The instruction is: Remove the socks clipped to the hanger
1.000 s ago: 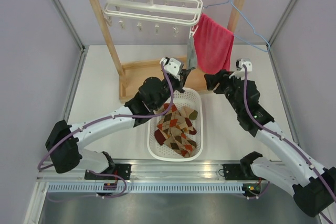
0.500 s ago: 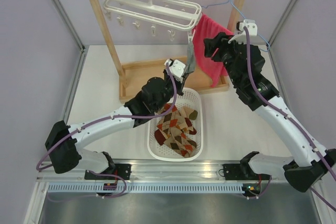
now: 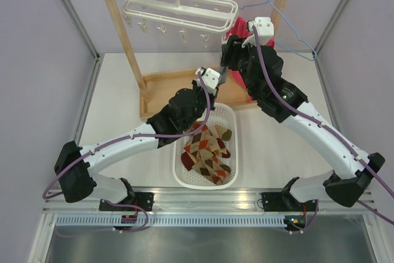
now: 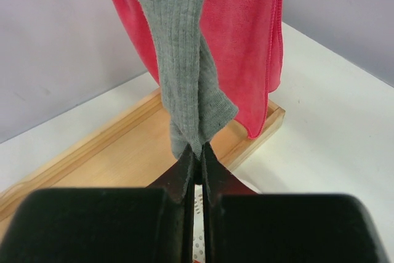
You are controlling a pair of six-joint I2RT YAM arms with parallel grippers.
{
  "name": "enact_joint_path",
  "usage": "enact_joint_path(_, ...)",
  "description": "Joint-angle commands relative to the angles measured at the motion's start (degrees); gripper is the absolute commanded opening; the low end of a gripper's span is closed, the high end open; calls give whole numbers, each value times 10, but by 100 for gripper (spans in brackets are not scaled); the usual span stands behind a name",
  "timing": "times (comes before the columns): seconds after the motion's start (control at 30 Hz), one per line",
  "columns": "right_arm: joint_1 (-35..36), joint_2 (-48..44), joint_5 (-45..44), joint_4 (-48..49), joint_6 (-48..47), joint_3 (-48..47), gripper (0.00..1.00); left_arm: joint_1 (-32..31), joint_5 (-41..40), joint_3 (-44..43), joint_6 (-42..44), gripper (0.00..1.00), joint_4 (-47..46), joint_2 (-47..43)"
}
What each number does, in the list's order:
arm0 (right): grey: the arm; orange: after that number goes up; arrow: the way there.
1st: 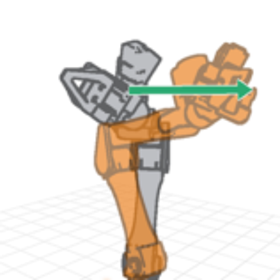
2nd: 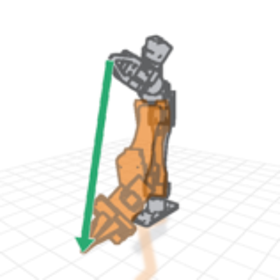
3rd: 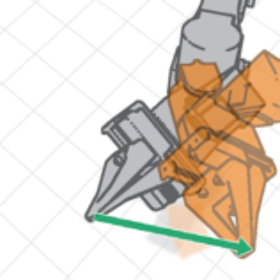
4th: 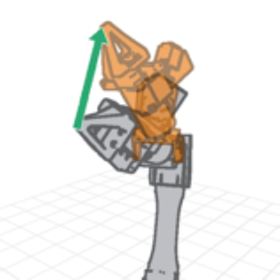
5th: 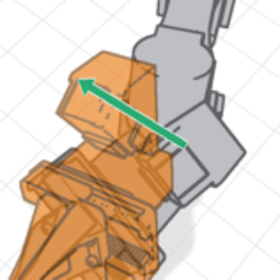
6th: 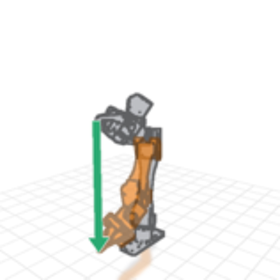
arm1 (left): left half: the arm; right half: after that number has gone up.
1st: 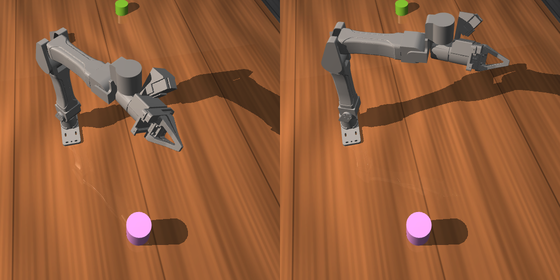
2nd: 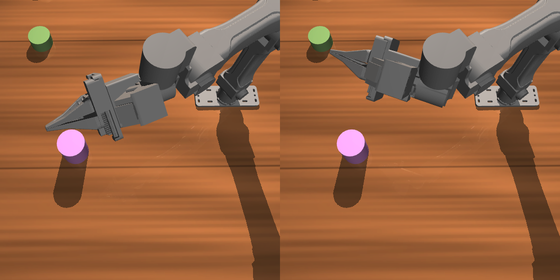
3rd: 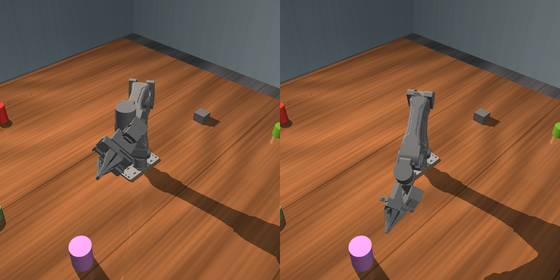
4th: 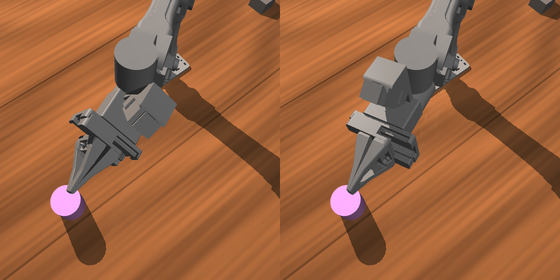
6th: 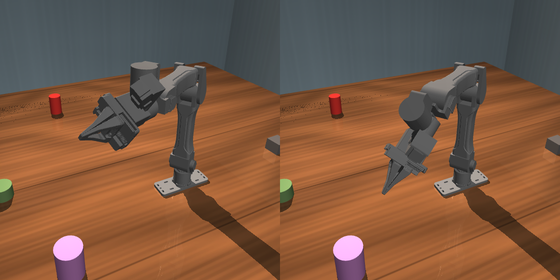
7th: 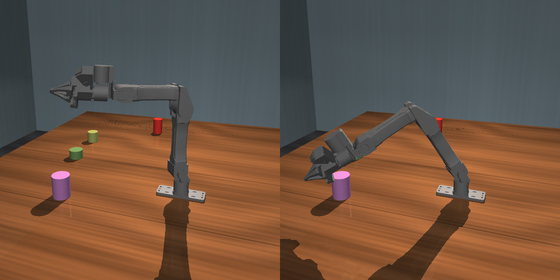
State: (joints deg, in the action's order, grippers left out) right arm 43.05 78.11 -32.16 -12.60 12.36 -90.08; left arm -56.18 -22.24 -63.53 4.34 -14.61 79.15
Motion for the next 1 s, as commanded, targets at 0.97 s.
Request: enact_joint_path(0.97, 30, 131, -140, -128, -12, -198, 64, -19, -6, -49, 6, 2, 49, -8)
